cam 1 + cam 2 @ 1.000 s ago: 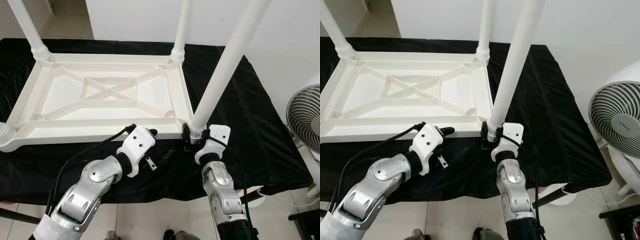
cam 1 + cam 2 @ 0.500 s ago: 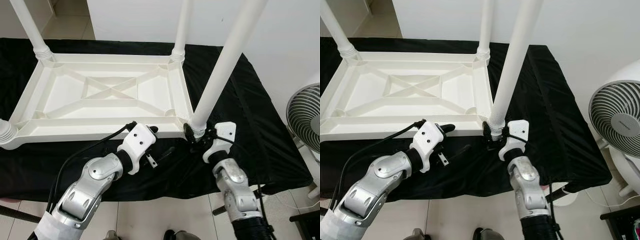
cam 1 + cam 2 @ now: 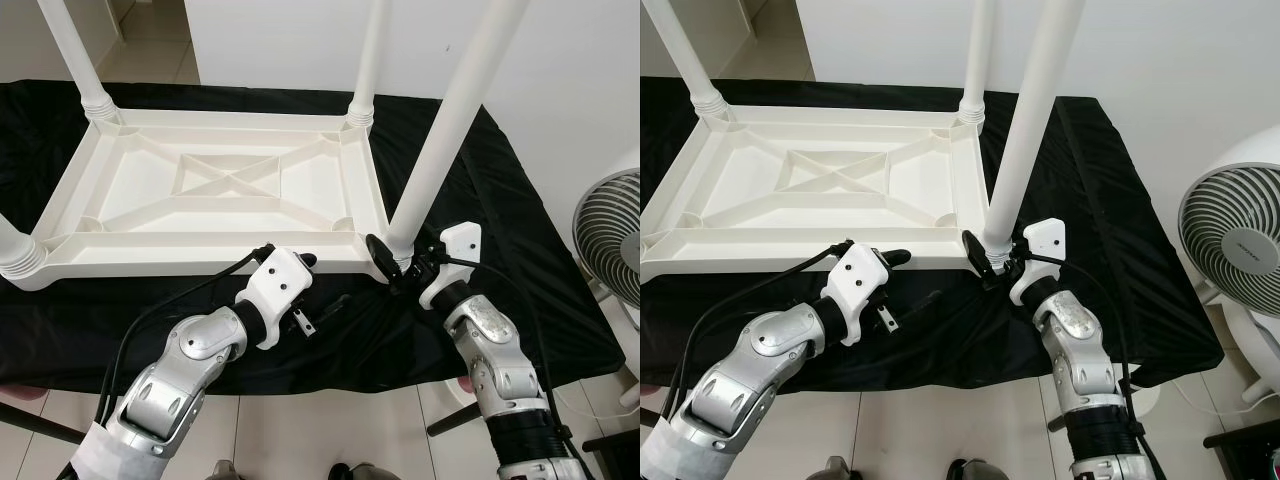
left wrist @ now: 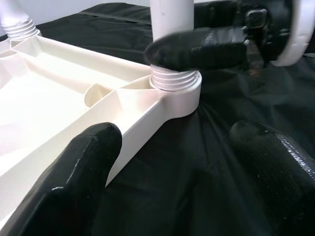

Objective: Building children table

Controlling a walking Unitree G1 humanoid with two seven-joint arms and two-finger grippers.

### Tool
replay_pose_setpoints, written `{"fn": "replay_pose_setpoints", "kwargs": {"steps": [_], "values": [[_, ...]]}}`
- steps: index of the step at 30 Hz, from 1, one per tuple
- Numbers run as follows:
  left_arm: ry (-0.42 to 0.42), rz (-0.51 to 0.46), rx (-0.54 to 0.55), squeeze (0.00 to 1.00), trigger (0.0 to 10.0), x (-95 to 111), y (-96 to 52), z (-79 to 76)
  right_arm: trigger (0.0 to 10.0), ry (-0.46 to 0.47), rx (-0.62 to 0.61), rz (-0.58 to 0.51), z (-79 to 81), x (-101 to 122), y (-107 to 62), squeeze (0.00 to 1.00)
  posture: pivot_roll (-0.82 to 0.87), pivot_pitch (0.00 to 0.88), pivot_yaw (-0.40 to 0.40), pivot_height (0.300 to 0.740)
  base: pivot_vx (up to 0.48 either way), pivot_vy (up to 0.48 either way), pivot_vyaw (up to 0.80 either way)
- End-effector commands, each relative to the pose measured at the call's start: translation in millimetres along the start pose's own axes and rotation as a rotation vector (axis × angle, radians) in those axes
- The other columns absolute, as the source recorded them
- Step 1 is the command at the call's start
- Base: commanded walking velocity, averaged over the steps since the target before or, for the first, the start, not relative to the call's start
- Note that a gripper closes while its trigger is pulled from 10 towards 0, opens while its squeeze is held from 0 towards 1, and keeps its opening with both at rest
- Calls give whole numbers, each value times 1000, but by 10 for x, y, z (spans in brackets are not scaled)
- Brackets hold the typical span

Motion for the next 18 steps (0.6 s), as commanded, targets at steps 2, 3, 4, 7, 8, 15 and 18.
{"fn": "replay_pose_setpoints", "kwargs": {"steps": [2, 3, 4, 7, 8, 15, 18], "values": [[3, 11, -51, 0, 10000, -24, 24, -77, 10000, -35, 42, 6, -5, -33, 45, 0, 107, 73, -44, 740, 0, 0, 0], [-6, 11, -52, 0, 10000, -24, 38, -89, 10000, -49, 65, 12, -13, -56, 91, 0, 110, 74, -45, 740, 0, 0, 0], [-12, 10, -53, 0, 10000, -23, 47, -97, 10000, -55, 80, 15, -19, -70, 117, 0, 110, 74, -45, 740, 0, 0, 0], [-18, 9, -54, 0, 10000, -20, 57, -110, 10000, -61, 103, 15, -28, -73, 166, 0, 116, 75, -46, 740, 0, 0, 0], [-18, 9, -54, 0, 10000, -19, 56, -115, 10000, -65, 114, 14, -32, -68, 188, 0, 122, 75, -48, 740, 0, 0, 0], [-29, 15, -45, 0, 10000, -28, 38, -109, 9020, -77, 153, 23, -74, -92, 254, 0, 127, 79, -49, 740, 0, 0, 0], [-36, 15, -44, 0, 10000, -29, 40, -112, 5725, -83, 165, 22, -81, -106, 265, 0, 128, 82, -50, 740, 0, 0, 0]]}}
Point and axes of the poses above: a point about 5 cm out from each wrist's last joint towards the gripper, its own y axis pointing out of the wrist towards the gripper, its own x axis along the axis of the wrist's last joint, z = x × y, the point moved 5 cm from there along y, pointing out of the wrist towards the gripper, and after that the axes turned 11 degrees about -y, right-handed, at the moved point
